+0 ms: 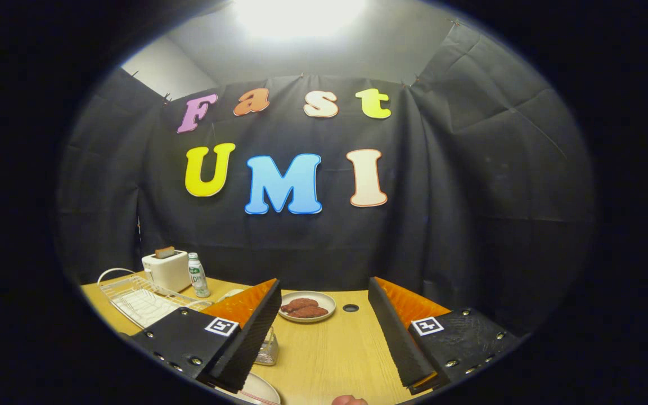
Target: Take the plate from the dish rack, then take the spoon from the basket and place it into the plate.
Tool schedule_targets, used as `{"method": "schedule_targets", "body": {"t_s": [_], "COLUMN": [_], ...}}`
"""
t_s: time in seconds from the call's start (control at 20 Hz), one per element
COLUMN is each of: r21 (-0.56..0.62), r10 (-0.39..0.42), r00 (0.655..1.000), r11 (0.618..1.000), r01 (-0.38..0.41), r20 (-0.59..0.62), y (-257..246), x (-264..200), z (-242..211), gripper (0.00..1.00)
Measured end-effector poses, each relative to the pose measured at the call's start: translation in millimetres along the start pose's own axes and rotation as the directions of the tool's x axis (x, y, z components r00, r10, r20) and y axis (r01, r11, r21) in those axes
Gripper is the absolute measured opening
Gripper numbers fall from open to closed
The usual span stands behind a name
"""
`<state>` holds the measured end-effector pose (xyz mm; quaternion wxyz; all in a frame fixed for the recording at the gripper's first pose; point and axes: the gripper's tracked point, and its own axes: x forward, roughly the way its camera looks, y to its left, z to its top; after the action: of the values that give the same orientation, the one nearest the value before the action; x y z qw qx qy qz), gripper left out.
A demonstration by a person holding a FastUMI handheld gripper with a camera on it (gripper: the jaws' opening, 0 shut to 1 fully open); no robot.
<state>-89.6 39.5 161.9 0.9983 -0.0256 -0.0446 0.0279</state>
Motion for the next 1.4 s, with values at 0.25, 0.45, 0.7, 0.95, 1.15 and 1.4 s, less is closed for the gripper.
{"method": "schedule_targets", "body": {"t_s": [0.25,0.45,0.7,0.95,1.15,1.4], "r21": [0.032,0.054,0.107,0.084,0.043,0.01], "r10": [-0.013,-0.001,0.034,0.07,0.093,0.028], "r00": [1.0,0.999,0.996,0.993,0.993,0.994], "r11": [0.999,0.999,0.994,0.995,0.995,1.0], "r01": [0.014,0.004,-0.025,-0.062,-0.09,-0.027], "r20": [-0.026,-0.055,-0.083,-0.098,-0.076,-0.108], "y": [-22,-29,-23,-13,-4,-13], "x": [17,35,50,49,46,38], "z": [-70,-121,-165,-185,-182,-185], "gripper": [0.96,0.96,0.96,0.96,0.96,0.97]}}
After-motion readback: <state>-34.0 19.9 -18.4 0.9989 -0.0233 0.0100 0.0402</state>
